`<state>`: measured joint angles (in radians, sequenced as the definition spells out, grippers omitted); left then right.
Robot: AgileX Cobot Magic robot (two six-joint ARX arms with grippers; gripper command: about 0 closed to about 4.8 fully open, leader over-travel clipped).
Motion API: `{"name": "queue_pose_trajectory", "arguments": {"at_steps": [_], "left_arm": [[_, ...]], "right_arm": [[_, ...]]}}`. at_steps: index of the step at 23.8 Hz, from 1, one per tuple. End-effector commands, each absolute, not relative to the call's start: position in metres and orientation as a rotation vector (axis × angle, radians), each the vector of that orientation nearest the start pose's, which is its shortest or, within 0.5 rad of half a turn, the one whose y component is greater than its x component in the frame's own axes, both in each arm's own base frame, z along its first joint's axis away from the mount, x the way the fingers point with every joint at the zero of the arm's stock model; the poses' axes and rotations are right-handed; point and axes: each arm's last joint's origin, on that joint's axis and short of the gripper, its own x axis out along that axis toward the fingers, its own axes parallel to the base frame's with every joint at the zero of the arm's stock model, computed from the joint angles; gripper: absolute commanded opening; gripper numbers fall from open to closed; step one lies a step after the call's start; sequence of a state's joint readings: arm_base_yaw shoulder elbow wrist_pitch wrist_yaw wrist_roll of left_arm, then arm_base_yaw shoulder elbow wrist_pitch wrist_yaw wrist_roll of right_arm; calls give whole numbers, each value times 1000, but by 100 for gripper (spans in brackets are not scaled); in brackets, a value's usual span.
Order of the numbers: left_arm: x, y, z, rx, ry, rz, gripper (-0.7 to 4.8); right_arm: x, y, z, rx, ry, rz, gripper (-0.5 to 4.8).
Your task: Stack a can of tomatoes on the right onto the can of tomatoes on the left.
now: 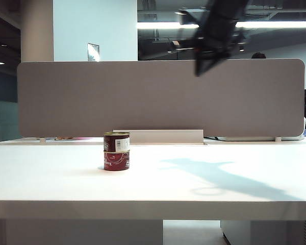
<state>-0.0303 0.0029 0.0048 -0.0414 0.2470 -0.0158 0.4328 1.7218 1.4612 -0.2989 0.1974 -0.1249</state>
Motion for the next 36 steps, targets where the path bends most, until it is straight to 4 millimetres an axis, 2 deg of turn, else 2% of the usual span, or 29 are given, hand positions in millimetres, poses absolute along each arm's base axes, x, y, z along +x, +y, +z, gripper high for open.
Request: {"name": "queue_pose_trajectory", "arguments": {"at_steps": [1, 6, 10, 14, 21, 26, 30, 36], "left_arm": [[96, -10, 163, -18, 27, -279, -6], [96, -10, 163, -18, 28, -279, -6], [96, -10, 163, -18, 28, -279, -6], [96, -10, 163, -18, 28, -279, -6], [96, -10, 163, -18, 27, -280, -6], [96, -10, 163, -18, 29, -280, -6], [96, -10, 161, -20, 46, -279, -6], [96, -10, 155, -28, 113, -279, -6]], "right_arm": [[354, 131, 317, -244, 535, 217, 8], [333, 88, 314, -188, 522, 138, 8], [288, 46, 299, -146, 495, 39, 8], [256, 28, 289, -88, 461, -20, 8], [208, 18, 268, -44, 400, -50, 8], [178, 15, 252, 69, 354, -69, 7], [166, 13, 241, 103, 351, -75, 7], [141, 10, 210, 164, 339, -88, -1]]}}
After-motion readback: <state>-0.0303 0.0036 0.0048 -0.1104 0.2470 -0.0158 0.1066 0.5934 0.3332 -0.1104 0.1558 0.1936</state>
